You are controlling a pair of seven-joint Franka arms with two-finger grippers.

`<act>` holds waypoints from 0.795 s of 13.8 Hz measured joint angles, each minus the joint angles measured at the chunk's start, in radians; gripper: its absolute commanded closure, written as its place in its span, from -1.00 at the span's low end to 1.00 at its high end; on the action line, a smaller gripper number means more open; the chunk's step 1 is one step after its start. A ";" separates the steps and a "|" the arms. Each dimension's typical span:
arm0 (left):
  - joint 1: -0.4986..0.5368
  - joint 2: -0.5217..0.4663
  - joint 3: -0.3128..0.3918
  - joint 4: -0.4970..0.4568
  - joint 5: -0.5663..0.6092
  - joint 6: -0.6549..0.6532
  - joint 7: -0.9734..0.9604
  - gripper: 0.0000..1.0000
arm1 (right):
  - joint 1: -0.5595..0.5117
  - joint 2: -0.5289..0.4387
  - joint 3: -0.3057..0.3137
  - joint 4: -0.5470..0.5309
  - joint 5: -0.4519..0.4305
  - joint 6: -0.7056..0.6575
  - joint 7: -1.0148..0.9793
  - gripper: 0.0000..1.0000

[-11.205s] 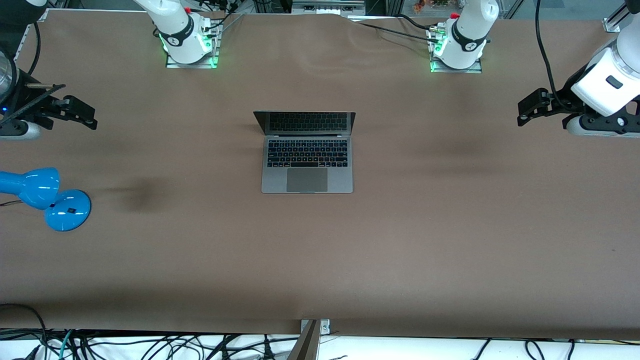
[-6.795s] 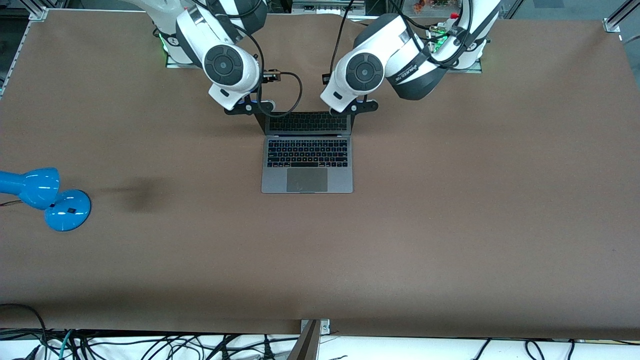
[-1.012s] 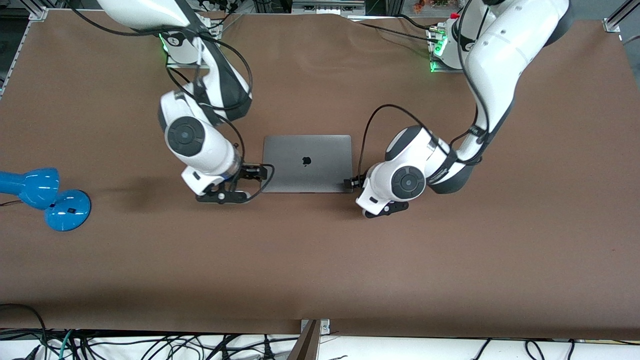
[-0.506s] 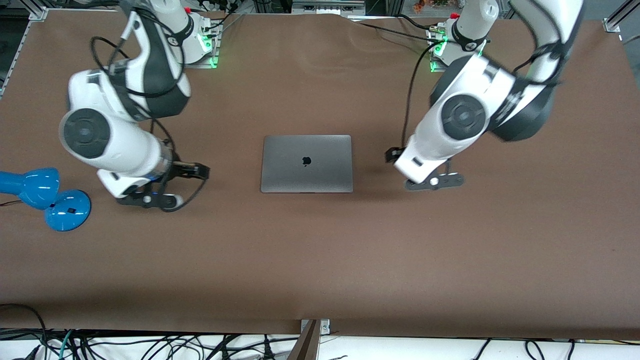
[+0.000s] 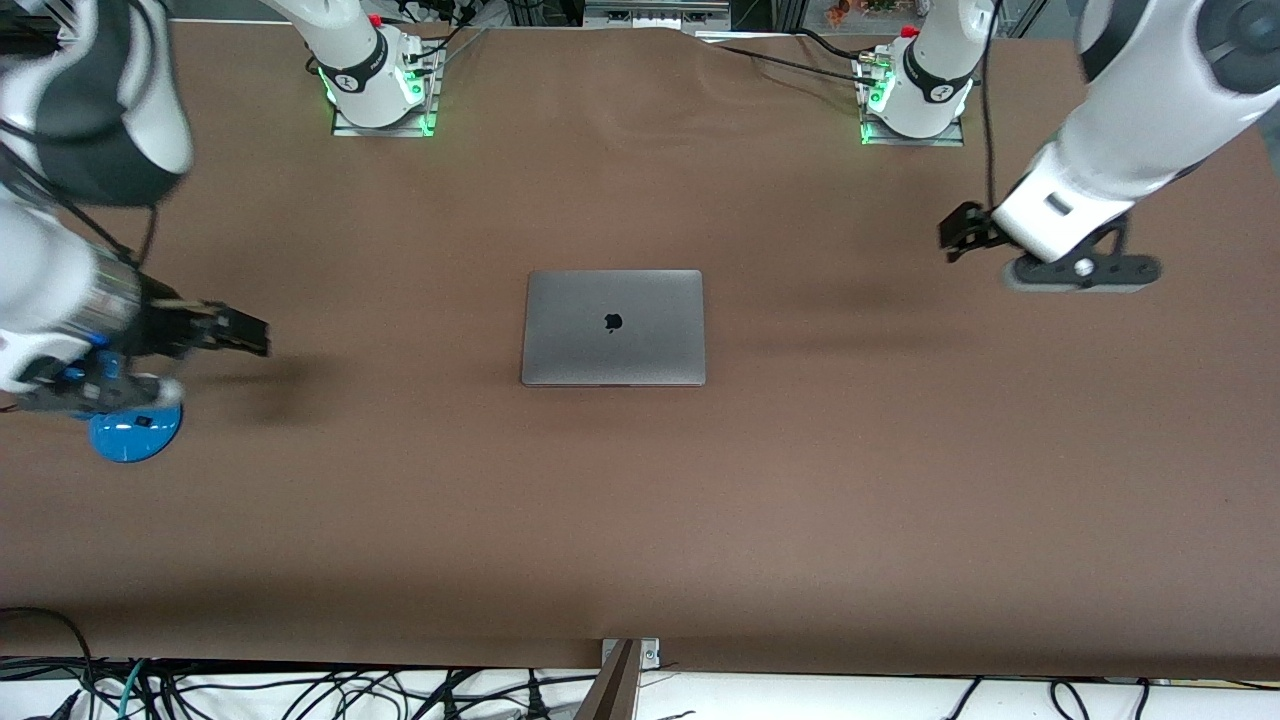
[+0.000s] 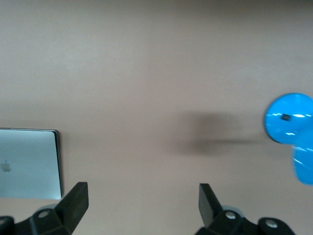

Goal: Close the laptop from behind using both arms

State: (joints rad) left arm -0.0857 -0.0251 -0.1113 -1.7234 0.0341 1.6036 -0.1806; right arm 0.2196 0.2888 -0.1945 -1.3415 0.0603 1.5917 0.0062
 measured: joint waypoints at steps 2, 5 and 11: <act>-0.007 -0.050 0.049 -0.030 -0.002 0.004 0.067 -1.00 | -0.050 -0.116 0.033 -0.066 -0.042 -0.026 -0.011 -1.00; -0.019 -0.091 0.075 -0.031 -0.002 0.006 0.119 -1.00 | -0.131 -0.266 0.134 -0.219 -0.093 -0.033 -0.007 -1.00; -0.007 -0.105 0.095 -0.002 -0.005 -0.021 0.124 -1.00 | -0.208 -0.306 0.184 -0.309 -0.097 0.012 -0.008 -1.00</act>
State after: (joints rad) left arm -0.0927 -0.1297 -0.0162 -1.7251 0.0289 1.5830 -0.0570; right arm 0.0119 -0.0168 -0.0107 -1.6509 -0.0367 1.6033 -0.0014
